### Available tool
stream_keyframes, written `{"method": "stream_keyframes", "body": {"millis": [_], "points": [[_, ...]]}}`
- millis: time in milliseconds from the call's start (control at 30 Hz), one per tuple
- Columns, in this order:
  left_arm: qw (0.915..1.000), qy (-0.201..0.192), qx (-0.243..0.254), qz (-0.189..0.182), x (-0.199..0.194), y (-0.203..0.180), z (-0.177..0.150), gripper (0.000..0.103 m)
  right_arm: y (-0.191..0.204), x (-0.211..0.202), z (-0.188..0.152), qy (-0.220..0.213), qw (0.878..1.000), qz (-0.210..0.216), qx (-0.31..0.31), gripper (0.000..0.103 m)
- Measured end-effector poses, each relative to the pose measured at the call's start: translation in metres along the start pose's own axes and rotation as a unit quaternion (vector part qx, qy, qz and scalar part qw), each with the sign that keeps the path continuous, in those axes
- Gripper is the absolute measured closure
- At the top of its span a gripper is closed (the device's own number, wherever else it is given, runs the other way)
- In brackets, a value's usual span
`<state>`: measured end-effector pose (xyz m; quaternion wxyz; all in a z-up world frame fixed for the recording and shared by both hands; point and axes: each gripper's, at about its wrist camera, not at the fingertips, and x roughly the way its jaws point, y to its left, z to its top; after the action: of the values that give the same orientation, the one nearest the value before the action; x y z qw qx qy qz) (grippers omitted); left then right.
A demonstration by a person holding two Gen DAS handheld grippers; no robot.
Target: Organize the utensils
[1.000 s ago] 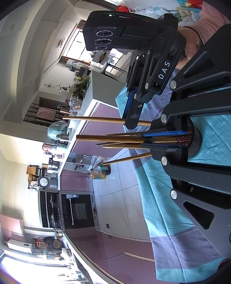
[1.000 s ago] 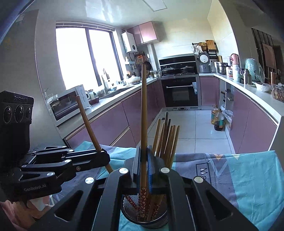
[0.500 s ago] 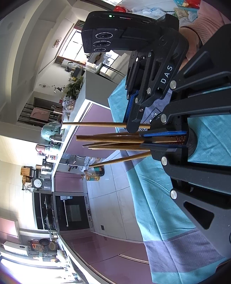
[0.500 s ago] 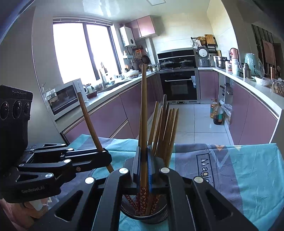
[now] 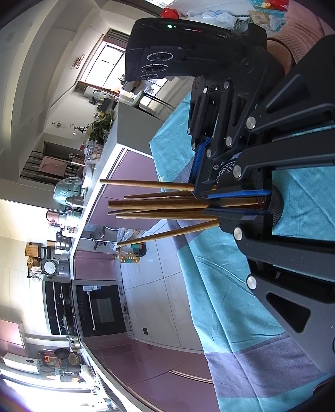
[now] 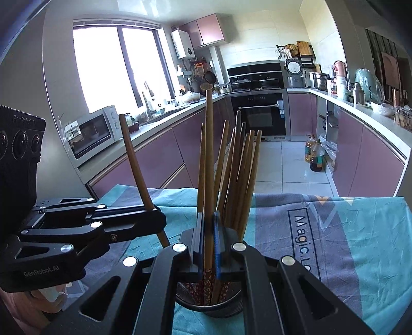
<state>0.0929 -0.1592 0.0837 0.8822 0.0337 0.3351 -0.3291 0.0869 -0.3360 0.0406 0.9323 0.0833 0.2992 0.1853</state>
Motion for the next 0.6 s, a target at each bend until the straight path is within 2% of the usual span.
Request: {"method": "stream_keyframes", "body": {"millis": [600], "points": [[0.9998,0.014,-0.014,0.011,0.033,0.014,0.008,0.095,-0.007,0.01,-0.004,0.013,1.0,-0.004,0.007,0.095]]}}
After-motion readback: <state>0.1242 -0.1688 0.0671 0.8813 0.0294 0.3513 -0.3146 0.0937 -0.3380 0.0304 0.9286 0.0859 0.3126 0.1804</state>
